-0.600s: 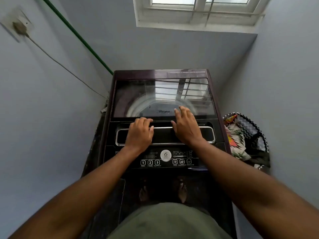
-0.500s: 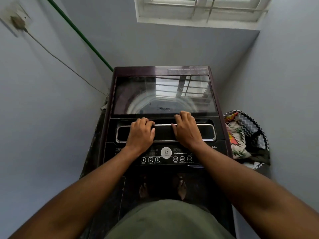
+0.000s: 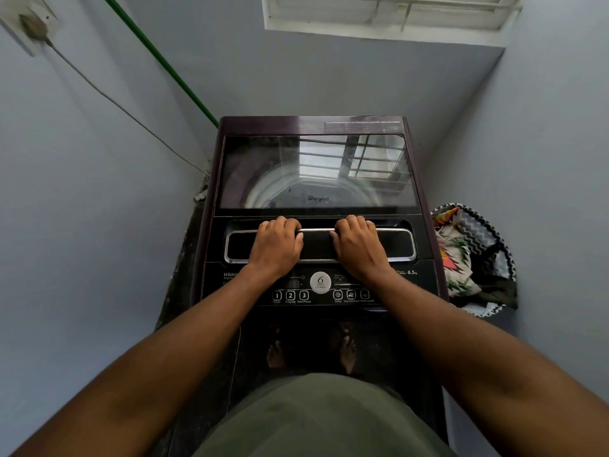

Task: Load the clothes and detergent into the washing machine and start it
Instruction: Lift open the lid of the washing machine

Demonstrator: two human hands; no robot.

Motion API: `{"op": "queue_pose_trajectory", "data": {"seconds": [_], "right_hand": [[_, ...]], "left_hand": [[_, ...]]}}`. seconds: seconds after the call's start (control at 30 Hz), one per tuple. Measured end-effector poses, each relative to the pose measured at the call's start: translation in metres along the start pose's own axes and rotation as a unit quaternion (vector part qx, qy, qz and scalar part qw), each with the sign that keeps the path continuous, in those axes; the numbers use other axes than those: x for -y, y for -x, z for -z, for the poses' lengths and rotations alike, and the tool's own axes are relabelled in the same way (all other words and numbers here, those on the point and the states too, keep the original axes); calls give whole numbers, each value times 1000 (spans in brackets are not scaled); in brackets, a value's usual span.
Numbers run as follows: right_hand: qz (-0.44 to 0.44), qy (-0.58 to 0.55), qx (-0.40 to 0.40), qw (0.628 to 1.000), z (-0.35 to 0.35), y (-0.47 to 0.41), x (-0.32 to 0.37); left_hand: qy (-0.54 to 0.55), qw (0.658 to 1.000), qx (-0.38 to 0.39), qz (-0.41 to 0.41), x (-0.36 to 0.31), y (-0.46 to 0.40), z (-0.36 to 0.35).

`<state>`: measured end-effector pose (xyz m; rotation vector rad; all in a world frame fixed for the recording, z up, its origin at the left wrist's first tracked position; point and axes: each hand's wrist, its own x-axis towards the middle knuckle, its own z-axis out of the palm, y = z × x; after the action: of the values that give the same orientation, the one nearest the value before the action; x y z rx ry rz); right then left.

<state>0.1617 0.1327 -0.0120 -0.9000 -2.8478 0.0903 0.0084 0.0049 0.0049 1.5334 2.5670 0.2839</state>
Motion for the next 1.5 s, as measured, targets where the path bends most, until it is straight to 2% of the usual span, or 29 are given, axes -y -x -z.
{"op": "queue_pose_trajectory", "data": {"seconds": [0.17, 0.33, 0.67, 0.77, 0.87, 0.97, 1.07, 1.27, 1.5], "right_hand": [[-6, -31, 33, 999, 11, 1, -1], [37, -74, 102, 991, 41, 0, -10], [77, -37, 100, 991, 74, -20, -14], [84, -54, 105, 989, 85, -29, -14], [84, -80, 116, 986, 92, -35, -14], [84, -81, 122, 986, 93, -37, -13], [86, -78, 135, 984, 88, -34, -12], [80, -98, 148, 981, 90, -32, -8], [50, -151, 153, 975, 139, -60, -15]], "left_hand": [[20, 1000, 22, 8, -2, -6, 10], [55, 997, 31, 39, -3, -15, 32], [123, 986, 85, 75, -15, -27, 95], [111, 987, 101, 51, -17, -27, 106], [49, 992, 108, -28, -17, -12, 105], [-50, 991, 58, -110, -11, 1, 91], [-88, 987, 35, -128, -10, -1, 80], [-34, 988, 84, -125, -13, -11, 95], [49, 988, 101, -106, -20, -35, 154]]}}
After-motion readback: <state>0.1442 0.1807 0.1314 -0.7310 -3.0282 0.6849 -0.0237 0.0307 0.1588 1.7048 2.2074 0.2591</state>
